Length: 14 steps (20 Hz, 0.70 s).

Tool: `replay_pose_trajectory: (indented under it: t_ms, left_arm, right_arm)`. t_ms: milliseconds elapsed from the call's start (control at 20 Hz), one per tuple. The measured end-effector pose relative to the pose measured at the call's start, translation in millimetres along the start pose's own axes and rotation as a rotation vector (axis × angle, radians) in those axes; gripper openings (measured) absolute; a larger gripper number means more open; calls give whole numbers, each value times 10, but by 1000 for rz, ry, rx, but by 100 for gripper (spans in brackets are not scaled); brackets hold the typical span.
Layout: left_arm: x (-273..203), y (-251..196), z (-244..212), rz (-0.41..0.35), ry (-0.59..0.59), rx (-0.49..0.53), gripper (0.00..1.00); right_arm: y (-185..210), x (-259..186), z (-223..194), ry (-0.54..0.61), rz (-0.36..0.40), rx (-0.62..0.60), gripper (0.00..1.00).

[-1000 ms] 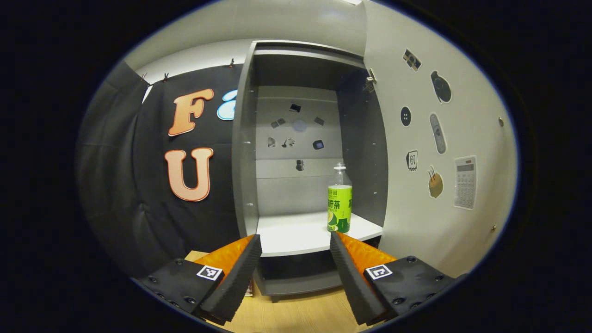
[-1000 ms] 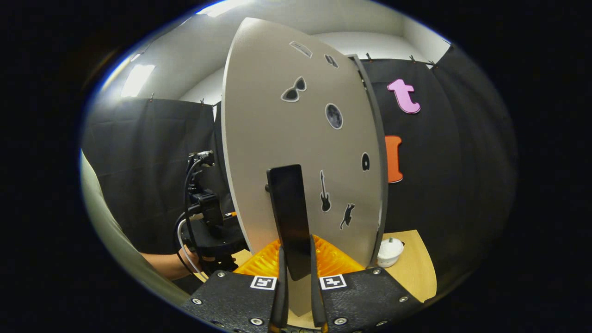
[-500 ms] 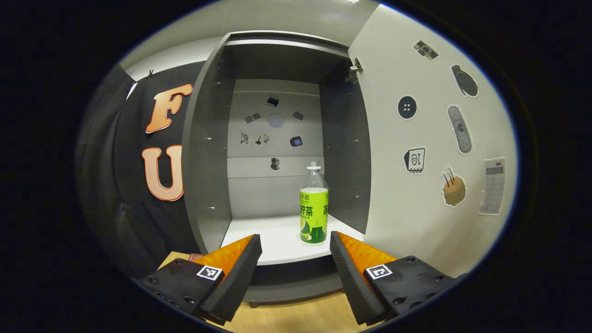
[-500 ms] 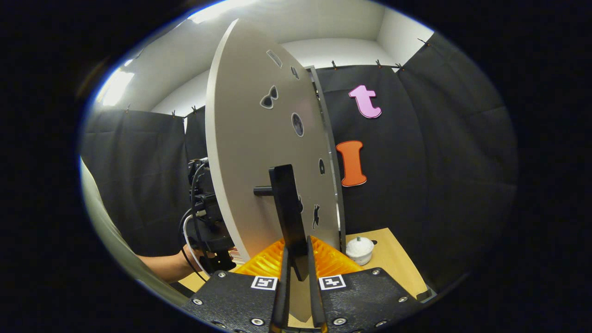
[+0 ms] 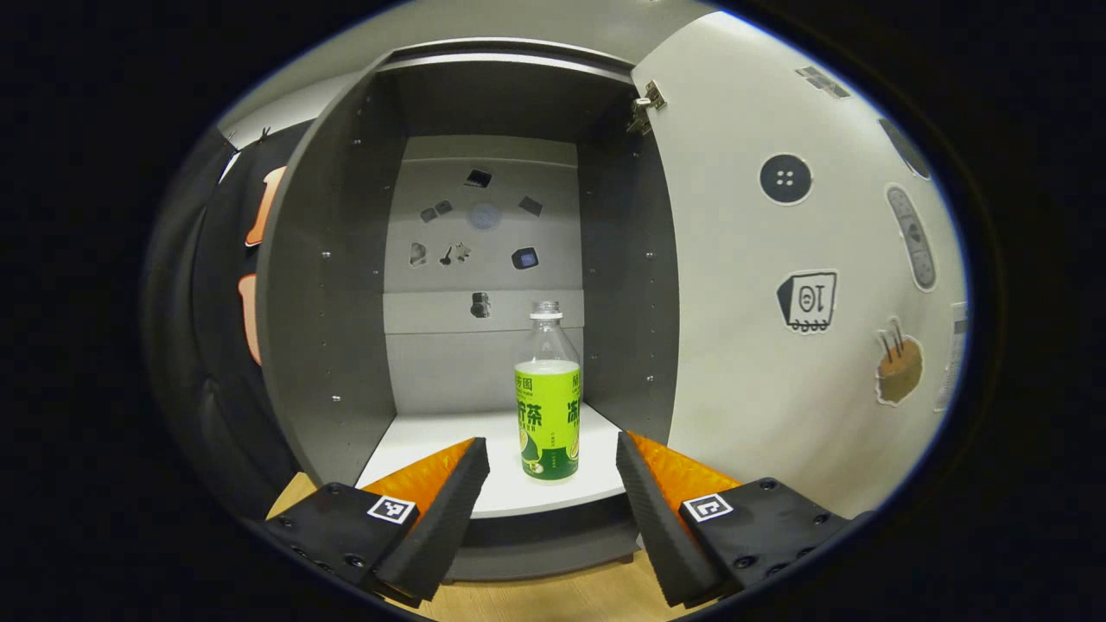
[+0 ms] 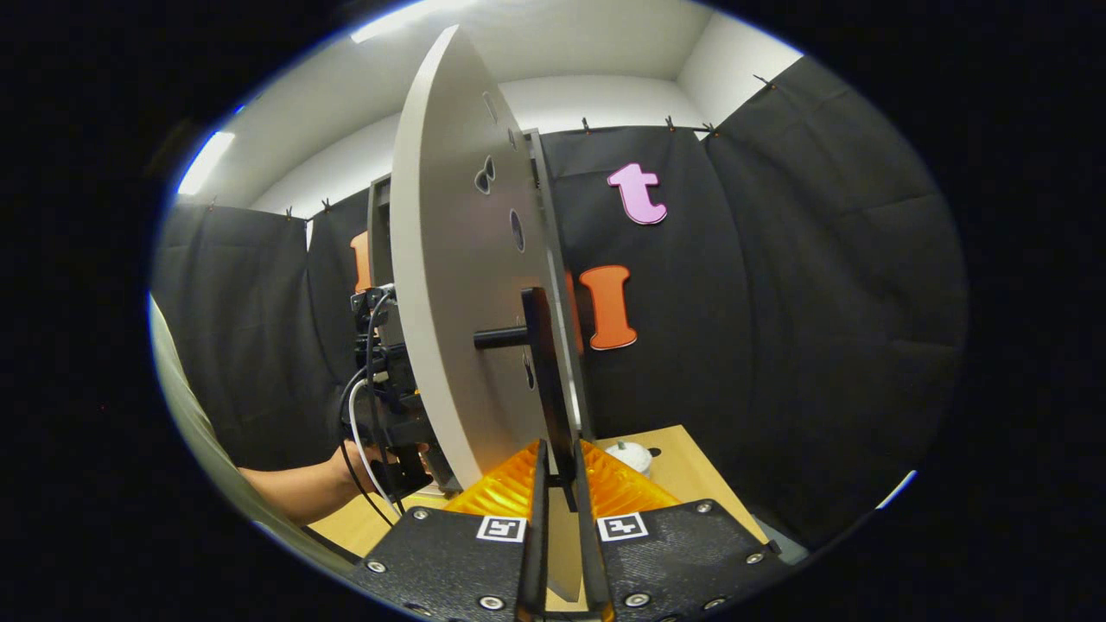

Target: Open the cabinet door with the right hand, grasp the bottle in the cabinet with the left hand and place it on the coaster, then close the cabinet door with the right hand.

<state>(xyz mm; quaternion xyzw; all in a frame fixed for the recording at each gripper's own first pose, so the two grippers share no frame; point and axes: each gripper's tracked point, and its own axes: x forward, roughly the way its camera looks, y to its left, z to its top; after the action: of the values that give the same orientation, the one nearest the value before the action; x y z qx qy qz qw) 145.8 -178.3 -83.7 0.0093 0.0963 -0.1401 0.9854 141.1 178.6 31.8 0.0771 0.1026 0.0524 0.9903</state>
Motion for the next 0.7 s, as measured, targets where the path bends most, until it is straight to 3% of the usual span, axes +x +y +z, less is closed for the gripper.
replay_pose_trajectory:
  t_ms: [150,200,350,400,600,650,700]
  left_arm:
    - [255,-11,-67,6,31,-6,97]
    - [322,-12,-90,7,40,-7,94]
    - [537,7,-182,17,61,8,97]
    - [605,28,-216,23,68,17,94]
    - [819,63,-337,18,98,31,97]
    - [876,84,-367,20,108,28,94]
    - [929,97,-396,23,116,20,97]
  right_arm:
    - [51,-8,10,-6,19,27,12]
    - [71,-24,-2,-4,28,35,12]
    - [18,-65,-32,13,19,19,17]
    - [-15,-93,-52,13,8,15,29]
    - [-20,-109,-43,9,-34,57,49]
    - [-21,-95,-38,-2,-40,63,60]
    - [-29,-78,-26,-11,-49,62,55]
